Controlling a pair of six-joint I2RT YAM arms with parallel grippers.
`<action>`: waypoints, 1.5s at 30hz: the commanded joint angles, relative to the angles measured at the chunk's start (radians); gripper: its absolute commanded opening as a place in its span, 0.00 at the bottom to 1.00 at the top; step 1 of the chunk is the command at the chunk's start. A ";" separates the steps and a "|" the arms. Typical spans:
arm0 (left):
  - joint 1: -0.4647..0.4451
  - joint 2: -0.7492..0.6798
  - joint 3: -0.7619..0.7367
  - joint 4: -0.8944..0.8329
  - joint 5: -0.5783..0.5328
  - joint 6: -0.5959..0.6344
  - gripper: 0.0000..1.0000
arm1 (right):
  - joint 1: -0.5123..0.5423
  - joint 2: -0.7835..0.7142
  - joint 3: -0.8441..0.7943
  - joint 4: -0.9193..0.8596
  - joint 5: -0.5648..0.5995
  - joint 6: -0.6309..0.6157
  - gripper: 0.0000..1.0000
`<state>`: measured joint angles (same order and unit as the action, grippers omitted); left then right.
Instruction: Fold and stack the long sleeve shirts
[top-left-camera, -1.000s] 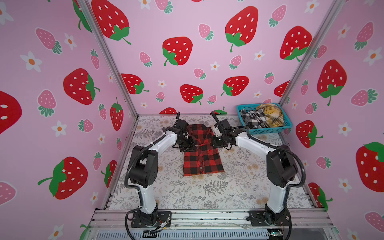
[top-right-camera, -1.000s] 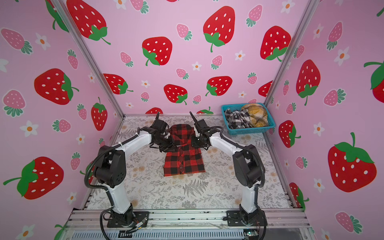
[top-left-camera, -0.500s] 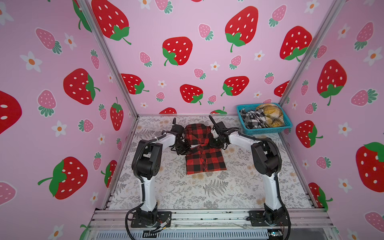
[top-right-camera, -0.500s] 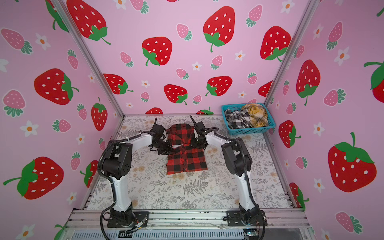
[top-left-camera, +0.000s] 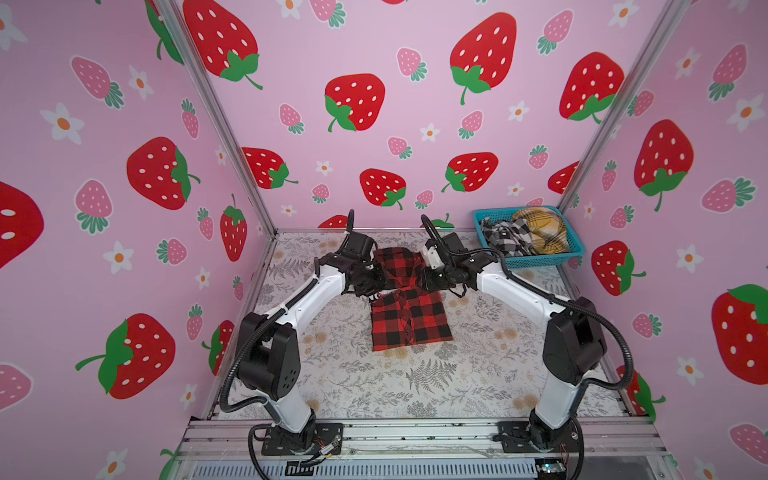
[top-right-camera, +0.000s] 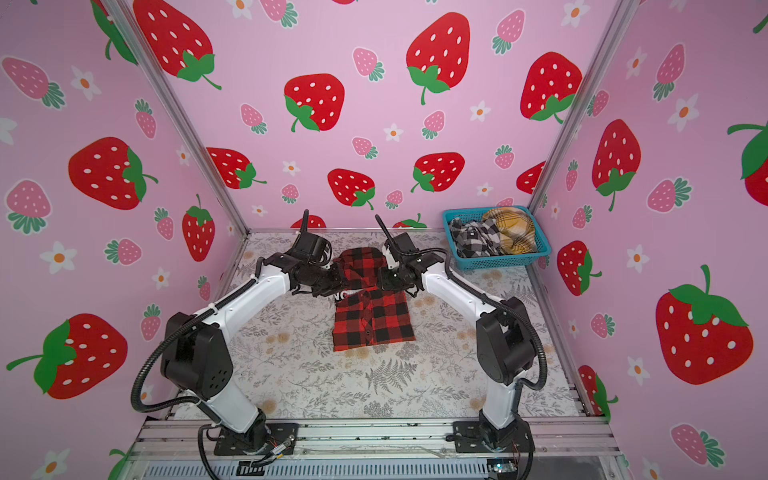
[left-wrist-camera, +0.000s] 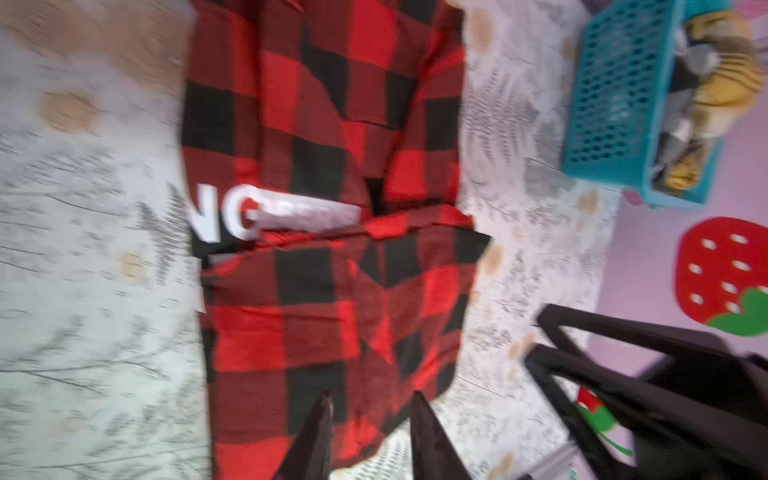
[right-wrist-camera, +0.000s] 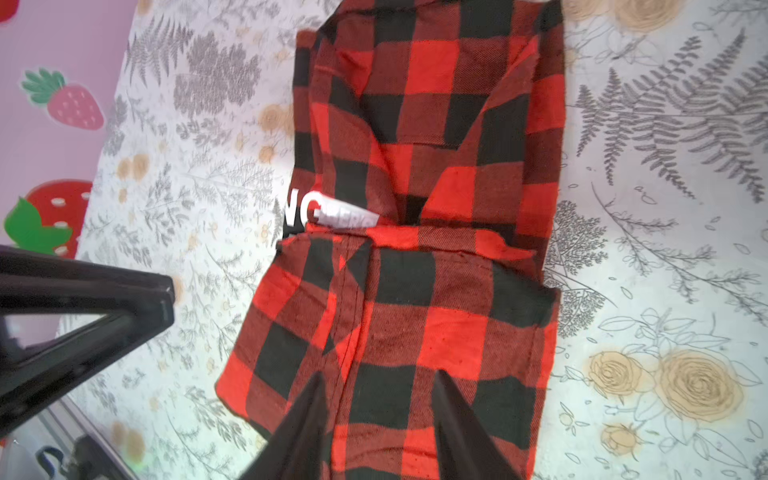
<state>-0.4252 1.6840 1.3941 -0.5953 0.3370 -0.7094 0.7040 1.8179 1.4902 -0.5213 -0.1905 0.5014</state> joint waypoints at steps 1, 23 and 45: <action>-0.057 0.072 -0.069 0.053 0.093 -0.093 0.23 | 0.005 0.036 -0.073 -0.040 0.017 -0.006 0.30; -0.027 0.071 -0.260 -0.058 -0.058 -0.022 0.19 | 0.121 0.021 -0.276 0.002 -0.015 0.128 0.26; 0.226 0.227 -0.062 -0.012 0.069 -0.010 0.43 | 0.062 0.157 -0.026 -0.087 0.074 0.094 0.23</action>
<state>-0.2001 1.9305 1.3258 -0.5789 0.4114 -0.7151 0.7765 1.9484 1.4322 -0.5869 -0.1265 0.6044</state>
